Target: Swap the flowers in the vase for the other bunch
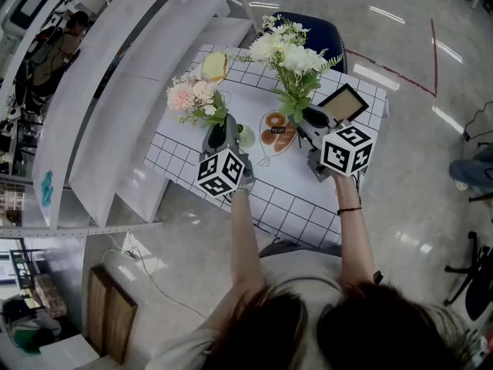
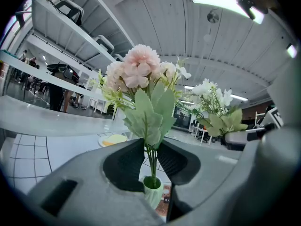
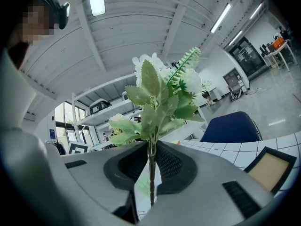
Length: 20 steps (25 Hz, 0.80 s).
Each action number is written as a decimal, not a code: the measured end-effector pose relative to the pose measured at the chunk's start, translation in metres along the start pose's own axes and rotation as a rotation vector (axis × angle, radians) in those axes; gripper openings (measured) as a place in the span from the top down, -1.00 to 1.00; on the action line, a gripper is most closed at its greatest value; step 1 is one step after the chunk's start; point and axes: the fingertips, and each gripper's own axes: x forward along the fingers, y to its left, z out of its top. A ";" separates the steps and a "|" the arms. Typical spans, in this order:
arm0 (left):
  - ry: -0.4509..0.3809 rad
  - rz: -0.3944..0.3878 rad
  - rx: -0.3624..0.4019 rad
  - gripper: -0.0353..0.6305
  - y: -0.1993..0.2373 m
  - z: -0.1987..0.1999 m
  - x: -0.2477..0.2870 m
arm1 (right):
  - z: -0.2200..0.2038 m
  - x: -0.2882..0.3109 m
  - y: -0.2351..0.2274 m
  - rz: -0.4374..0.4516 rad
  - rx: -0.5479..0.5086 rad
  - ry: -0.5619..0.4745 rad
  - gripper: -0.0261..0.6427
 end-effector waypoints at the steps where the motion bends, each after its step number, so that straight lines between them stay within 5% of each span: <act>1: -0.002 0.001 0.000 0.63 0.000 0.001 0.000 | 0.000 0.000 0.000 0.001 0.000 0.001 0.77; 20: -0.064 0.001 0.015 0.63 -0.002 0.028 -0.013 | 0.001 0.001 0.010 0.021 -0.003 -0.005 0.77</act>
